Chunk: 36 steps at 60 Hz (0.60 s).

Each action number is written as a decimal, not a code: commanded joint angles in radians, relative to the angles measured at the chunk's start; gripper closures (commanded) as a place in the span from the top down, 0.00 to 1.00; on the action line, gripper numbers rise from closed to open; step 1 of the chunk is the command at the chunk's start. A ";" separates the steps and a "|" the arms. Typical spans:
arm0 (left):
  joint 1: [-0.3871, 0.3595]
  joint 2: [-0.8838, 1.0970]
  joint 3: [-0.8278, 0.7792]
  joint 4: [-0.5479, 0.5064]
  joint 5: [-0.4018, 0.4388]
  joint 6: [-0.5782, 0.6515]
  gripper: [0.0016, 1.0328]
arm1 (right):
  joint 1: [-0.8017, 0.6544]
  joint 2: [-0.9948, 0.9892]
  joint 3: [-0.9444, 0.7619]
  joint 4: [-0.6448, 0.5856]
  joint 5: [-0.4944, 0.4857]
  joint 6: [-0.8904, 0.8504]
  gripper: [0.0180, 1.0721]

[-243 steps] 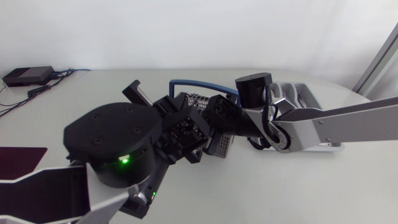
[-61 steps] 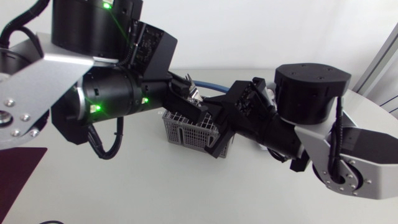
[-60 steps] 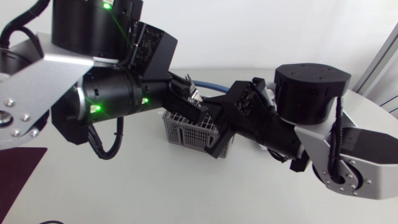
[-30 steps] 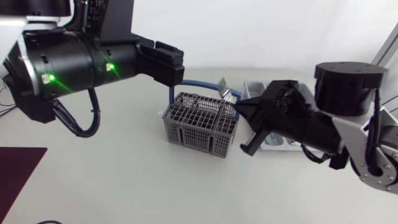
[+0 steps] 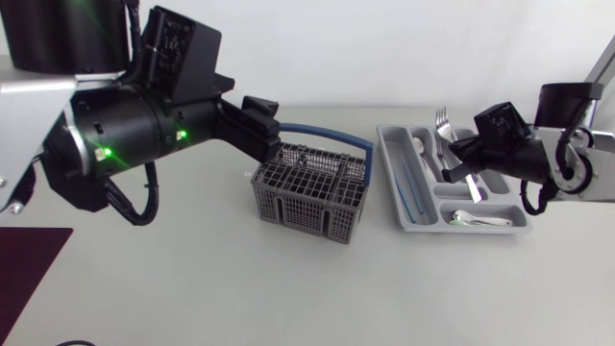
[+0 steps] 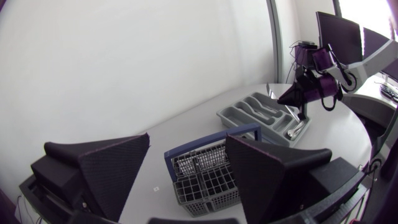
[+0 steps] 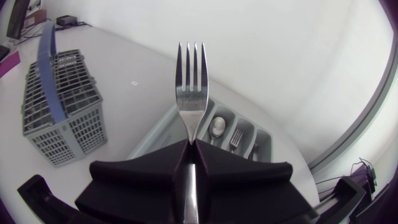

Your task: Unload the cutlery basket into the drawer organizer.

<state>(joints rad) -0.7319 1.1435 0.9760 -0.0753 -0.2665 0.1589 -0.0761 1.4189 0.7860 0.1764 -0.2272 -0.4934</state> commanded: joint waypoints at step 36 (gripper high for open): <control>0.063 -0.014 -0.138 0.085 0.015 0.077 0.96 | -0.128 0.649 0.599 -0.026 0.097 0.237 0.05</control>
<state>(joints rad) -0.6788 1.1431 0.8658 -0.0113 -0.2615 0.2184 -0.1928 2.0125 1.3235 0.1738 -0.1333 -0.3115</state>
